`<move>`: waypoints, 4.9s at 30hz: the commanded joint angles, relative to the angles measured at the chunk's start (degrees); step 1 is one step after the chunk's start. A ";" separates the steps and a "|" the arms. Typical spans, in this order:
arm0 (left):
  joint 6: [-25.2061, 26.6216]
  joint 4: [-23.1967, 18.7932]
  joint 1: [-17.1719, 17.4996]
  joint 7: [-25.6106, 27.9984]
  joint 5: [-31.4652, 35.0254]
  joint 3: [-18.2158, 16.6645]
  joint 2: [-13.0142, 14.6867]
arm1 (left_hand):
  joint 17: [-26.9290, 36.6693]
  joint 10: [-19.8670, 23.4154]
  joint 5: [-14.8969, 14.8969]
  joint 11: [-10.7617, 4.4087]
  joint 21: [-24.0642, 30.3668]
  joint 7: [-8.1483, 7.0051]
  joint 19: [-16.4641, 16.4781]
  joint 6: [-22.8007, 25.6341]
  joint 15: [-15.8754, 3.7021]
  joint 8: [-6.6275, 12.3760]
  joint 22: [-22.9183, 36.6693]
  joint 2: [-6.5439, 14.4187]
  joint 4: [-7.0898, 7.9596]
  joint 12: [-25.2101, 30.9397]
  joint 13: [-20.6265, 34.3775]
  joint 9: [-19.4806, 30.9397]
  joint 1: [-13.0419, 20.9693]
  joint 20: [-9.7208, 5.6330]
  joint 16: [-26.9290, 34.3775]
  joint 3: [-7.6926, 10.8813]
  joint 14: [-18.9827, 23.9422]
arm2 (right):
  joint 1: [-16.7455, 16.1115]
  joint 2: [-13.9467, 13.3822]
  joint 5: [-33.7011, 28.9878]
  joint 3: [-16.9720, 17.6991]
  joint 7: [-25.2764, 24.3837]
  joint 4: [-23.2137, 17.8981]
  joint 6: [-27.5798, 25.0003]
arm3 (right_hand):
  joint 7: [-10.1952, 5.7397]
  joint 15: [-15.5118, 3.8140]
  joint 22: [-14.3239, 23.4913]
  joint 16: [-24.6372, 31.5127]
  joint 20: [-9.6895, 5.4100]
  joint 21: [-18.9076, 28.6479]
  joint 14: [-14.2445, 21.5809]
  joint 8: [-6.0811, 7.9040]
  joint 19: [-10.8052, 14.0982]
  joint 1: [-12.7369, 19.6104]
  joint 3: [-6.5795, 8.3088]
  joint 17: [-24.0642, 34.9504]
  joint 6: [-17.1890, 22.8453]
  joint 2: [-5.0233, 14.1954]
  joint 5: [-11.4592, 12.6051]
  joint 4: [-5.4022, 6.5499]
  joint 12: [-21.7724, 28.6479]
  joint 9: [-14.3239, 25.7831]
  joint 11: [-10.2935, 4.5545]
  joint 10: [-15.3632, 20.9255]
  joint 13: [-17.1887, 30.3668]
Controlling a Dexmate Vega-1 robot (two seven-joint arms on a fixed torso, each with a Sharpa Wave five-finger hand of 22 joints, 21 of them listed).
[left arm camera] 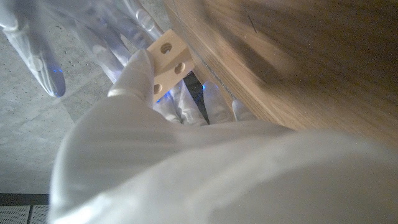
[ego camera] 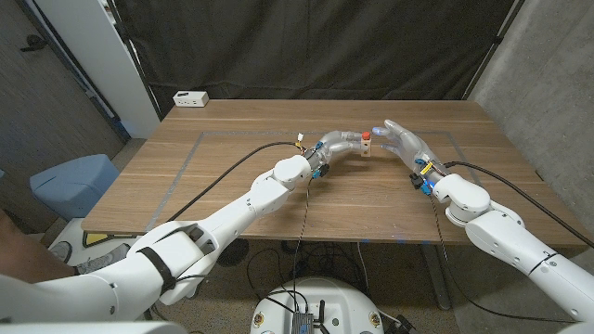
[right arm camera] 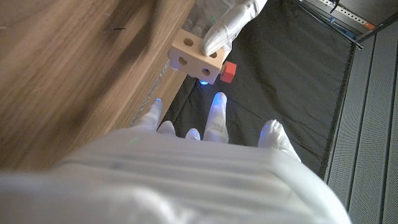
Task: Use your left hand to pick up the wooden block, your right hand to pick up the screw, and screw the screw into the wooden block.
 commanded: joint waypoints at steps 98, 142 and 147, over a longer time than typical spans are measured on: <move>0.68 -1.68 1.03 0.06 -0.29 -0.02 0.69 | 0.28 0.59 0.23 -0.04 0.50 1.67 0.56 2.07 -2.83 0.26 0.13 5.51 3.50 2.45 8.59 0.13 -4.40 0.25 0.22 4.30 0.41 | -1.58 -2.20 3.30 0.07 3.46 -0.87 0.20 | -0.14 -0.03 0.32 1.17 1.49 1.15 -3.04 2.76 -0.95 -1.51 0.29 0.04 2.40 1.08 0.67 0.70 1.65 0.74 -0.27 0.37 0.07; 2.46 -7.33 3.32 0.92 0.12 -0.11 3.19 | 0.29 0.62 0.23 -0.01 0.50 1.74 0.67 2.34 -2.94 0.35 0.12 5.53 3.51 2.55 8.53 0.13 -4.46 0.35 0.19 4.37 0.37 | -4.22 -4.17 4.64 1.43 6.28 -2.74 1.02 | 2.11 -0.14 0.29 1.23 1.44 1.04 -1.16 5.17 0.91 -0.97 0.84 -0.06 11.41 1.22 0.64 0.36 2.22 1.01 -0.13 6.02 0.08; 2.50 -7.36 3.42 0.87 0.01 -0.18 3.30 | 0.30 0.60 0.23 -0.02 0.51 1.74 0.71 2.32 -2.93 0.34 0.12 5.54 3.49 2.53 8.51 0.13 -4.42 0.37 0.20 4.39 0.39 | -5.12 -4.48 4.61 2.26 5.19 -3.25 1.05 | 2.17 -0.16 0.29 1.26 1.48 1.07 -0.95 5.14 1.09 -0.94 0.87 -0.07 11.57 1.21 0.63 0.33 2.23 1.02 -0.05 6.38 0.08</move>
